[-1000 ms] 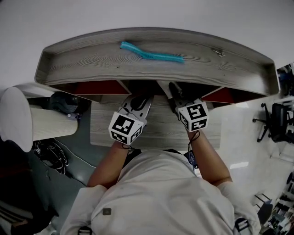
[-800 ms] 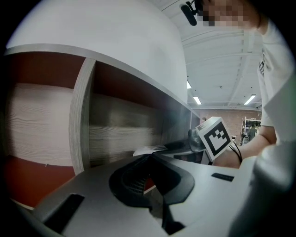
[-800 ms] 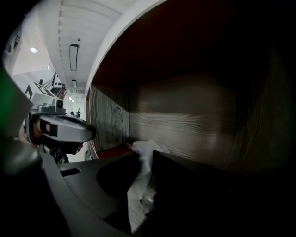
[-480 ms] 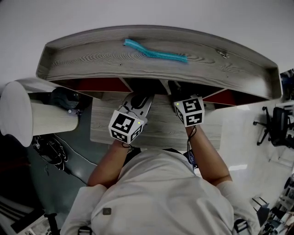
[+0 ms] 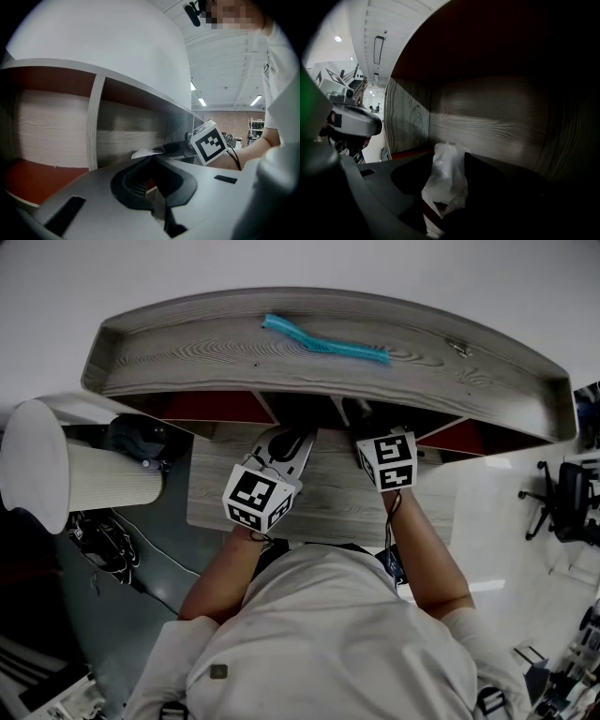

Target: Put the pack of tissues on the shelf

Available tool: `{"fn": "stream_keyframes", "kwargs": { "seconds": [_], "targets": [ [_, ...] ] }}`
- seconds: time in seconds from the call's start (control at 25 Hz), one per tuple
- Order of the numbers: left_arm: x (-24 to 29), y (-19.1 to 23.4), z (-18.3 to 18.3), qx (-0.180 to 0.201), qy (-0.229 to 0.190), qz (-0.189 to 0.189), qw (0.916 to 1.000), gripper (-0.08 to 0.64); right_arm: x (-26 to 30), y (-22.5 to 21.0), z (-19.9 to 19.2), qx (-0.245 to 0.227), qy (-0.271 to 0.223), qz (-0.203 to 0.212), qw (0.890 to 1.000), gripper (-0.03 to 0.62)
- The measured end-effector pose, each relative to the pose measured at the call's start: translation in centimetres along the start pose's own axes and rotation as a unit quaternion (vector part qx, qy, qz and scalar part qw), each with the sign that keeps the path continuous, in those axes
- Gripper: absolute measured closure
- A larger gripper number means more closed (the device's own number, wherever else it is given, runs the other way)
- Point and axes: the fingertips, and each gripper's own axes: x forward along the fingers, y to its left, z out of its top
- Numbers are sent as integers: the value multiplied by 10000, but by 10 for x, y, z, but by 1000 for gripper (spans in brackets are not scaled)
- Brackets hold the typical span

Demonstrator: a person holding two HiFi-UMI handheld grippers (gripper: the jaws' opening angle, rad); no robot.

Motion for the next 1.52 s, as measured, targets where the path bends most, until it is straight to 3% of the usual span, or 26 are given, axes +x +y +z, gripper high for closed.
{"fn": "stream_keyframes", "kwargs": {
  "seconds": [0.32, 1.04, 1.52],
  "targets": [
    [-19, 2, 5, 71, -53, -16, 10000, 545, -15, 6, 27, -220, -387, -69, 9990, 327],
    [-78, -8, 17, 200, -287, -500, 9981, 545, -79, 55, 50, 6, -724, -615, 9955, 328],
    [-138, -16, 17, 262, -420, -854, 9951, 545, -123, 134, 51, -180, -659, -622, 9957, 537]
  ]
}}
